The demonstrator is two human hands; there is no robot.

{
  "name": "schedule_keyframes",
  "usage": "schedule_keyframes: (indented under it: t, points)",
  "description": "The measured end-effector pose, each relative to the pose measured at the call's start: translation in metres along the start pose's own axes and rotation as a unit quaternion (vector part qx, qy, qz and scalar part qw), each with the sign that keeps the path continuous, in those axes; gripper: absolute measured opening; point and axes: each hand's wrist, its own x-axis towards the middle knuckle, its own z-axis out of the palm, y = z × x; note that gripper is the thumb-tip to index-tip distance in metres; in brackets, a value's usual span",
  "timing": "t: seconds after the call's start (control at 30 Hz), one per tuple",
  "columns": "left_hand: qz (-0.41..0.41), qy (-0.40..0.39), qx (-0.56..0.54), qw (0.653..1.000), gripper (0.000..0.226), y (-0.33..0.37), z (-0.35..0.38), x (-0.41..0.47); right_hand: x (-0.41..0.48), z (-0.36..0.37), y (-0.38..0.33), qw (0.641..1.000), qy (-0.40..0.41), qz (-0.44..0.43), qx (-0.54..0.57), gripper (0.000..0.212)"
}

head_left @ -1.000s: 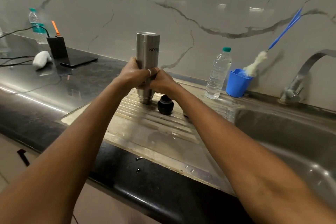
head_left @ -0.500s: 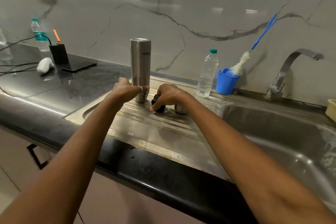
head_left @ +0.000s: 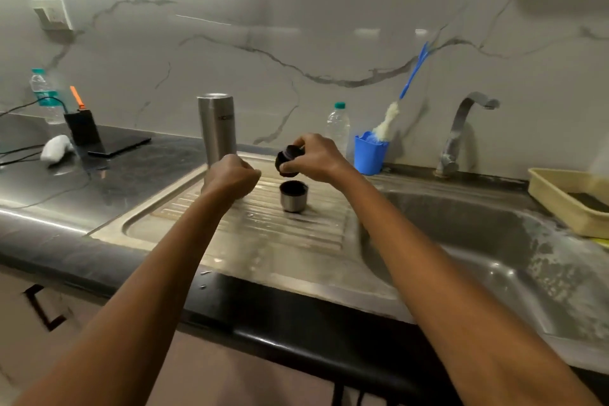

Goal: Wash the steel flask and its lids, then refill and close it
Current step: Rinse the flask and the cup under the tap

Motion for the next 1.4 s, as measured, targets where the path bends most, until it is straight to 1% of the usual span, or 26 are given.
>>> schedule_keyframes:
  t: [0.1,0.23,0.3,0.33,0.37,0.43,0.5,0.57,0.6,0.67,0.77,0.83,0.93,1.03,1.2,1.4]
  points:
    - [0.057,-0.029,-0.011,0.998,0.026,0.043,0.038,-0.003,-0.021,-0.038,0.038,0.998,0.037,0.045,0.014,0.047]
    - [0.129,-0.060,-0.016,0.990,0.020,0.106,0.105,-0.009,-0.055,-0.084,0.108,0.985,0.088,0.128,0.081,0.034]
    - [0.176,-0.077,-0.001,0.981,0.012,0.136,0.137,-0.010,-0.071,-0.103,0.142,0.970,0.114,0.162,0.142,0.022]
    - [0.205,-0.085,0.019,0.975,0.012,0.151,0.152,-0.010,-0.076,-0.110,0.157,0.960,0.134,0.176,0.171,0.021]
    - [0.238,-0.093,0.038,0.966,0.016,0.164,0.166,-0.009,-0.080,-0.115,0.170,0.950,0.155,0.187,0.195,0.021]
    - [0.284,-0.111,0.044,0.952,0.026,0.193,0.197,-0.009,-0.085,-0.123,0.198,0.929,0.194,0.212,0.234,0.020]
    - [0.308,-0.115,0.036,0.944,0.029,0.215,0.219,-0.008,-0.086,-0.125,0.218,0.910,0.216,0.228,0.270,0.030]
    - [0.327,-0.104,0.028,0.939,0.028,0.240,0.248,0.001,-0.086,-0.129,0.238,0.893,0.234,0.235,0.305,0.021]
    - [0.330,-0.098,0.030,0.939,0.029,0.244,0.251,0.003,-0.086,-0.127,0.235,0.887,0.238,0.232,0.320,0.017]
    - [0.333,-0.084,0.029,0.939,0.032,0.257,0.271,0.014,-0.085,-0.126,0.243,0.875,0.251,0.232,0.342,0.015]
    - [0.318,-0.075,0.016,0.945,0.036,0.271,0.309,0.032,-0.081,-0.124,0.257,0.860,0.273,0.227,0.367,0.029]
    - [0.305,-0.073,0.003,0.950,0.032,0.277,0.329,0.041,-0.078,-0.123,0.265,0.852,0.285,0.227,0.376,0.032]
    - [0.304,-0.083,-0.012,0.949,0.020,0.285,0.349,0.054,-0.077,-0.122,0.275,0.836,0.299,0.232,0.396,0.034]
    - [0.296,-0.083,-0.031,0.951,0.011,0.293,0.357,0.064,-0.075,-0.121,0.281,0.827,0.302,0.238,0.410,0.035]
    - [0.273,-0.091,-0.062,0.956,0.007,0.293,0.358,0.068,-0.068,-0.118,0.284,0.817,0.303,0.241,0.428,0.038]
    - [0.206,-0.111,-0.130,0.964,0.013,0.285,0.351,0.064,-0.069,-0.120,0.285,0.812,0.295,0.237,0.444,0.042]
